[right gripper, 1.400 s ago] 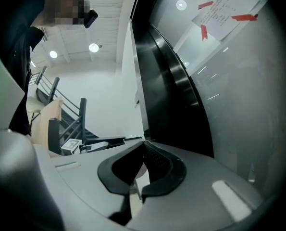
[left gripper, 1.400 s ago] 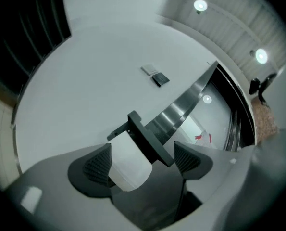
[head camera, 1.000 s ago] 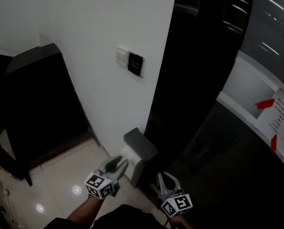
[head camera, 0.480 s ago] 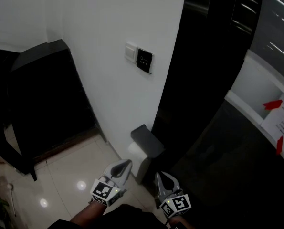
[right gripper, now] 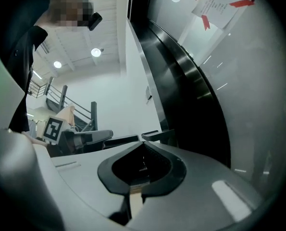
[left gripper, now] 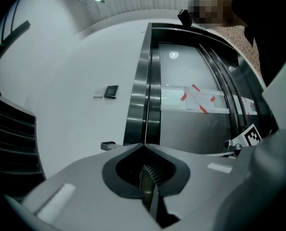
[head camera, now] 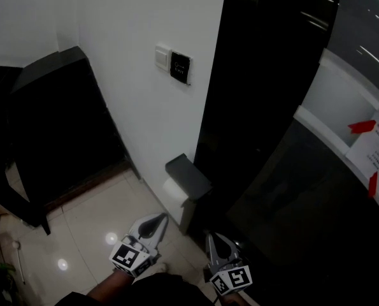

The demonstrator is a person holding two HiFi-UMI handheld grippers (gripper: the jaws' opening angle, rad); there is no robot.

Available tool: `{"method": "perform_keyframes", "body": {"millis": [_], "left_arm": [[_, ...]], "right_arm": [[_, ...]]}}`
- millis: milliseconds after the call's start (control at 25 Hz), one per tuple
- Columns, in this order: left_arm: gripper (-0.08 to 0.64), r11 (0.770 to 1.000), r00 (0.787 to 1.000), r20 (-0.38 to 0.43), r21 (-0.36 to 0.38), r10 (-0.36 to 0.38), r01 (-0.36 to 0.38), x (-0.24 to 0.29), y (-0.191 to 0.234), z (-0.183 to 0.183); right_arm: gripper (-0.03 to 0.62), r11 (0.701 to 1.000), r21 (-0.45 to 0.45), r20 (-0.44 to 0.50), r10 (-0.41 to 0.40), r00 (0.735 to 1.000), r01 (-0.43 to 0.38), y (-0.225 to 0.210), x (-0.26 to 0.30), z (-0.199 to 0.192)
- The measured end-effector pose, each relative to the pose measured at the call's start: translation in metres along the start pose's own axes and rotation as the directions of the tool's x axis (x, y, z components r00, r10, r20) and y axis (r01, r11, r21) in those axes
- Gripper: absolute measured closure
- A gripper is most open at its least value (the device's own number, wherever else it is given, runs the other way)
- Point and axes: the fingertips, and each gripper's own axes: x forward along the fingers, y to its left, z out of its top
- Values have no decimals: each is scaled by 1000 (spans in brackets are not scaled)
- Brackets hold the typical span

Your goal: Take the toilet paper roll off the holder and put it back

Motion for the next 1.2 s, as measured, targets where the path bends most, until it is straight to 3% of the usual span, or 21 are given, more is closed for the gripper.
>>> {"method": "perform_keyframes", "body": {"millis": [200, 400, 560, 720, 1000, 1200], "left_arm": [[558, 998, 997, -43, 22, 59, -58, -30, -25, -15], [558, 996, 994, -61, -9, 90, -90, -66, -25, -25], [558, 996, 996, -43, -41, 82, -84, -96, -18, -20], [558, 997, 999, -2, -62, 46, -46, -138, -8, -8], [558, 996, 1000, -28, -90, 3, -5, -231, 21, -9], [558, 995, 998, -57, -104, -14, 8, -272, 34, -12]], "right_arm": [[578, 998, 26, -27, 64, 998, -63, 26, -19, -29], [578, 995, 40, -46, 99, 994, -97, 55, -28, -43], [578, 997, 25, -60, 79, 995, -78, 81, -33, -46], [578, 997, -1, -80, 80, 994, -81, 136, -36, -55], [578, 999, -20, -82, 29, 996, -30, 231, -48, -78], [578, 999, -32, -43, -35, 998, 34, 259, -60, -70]]}}
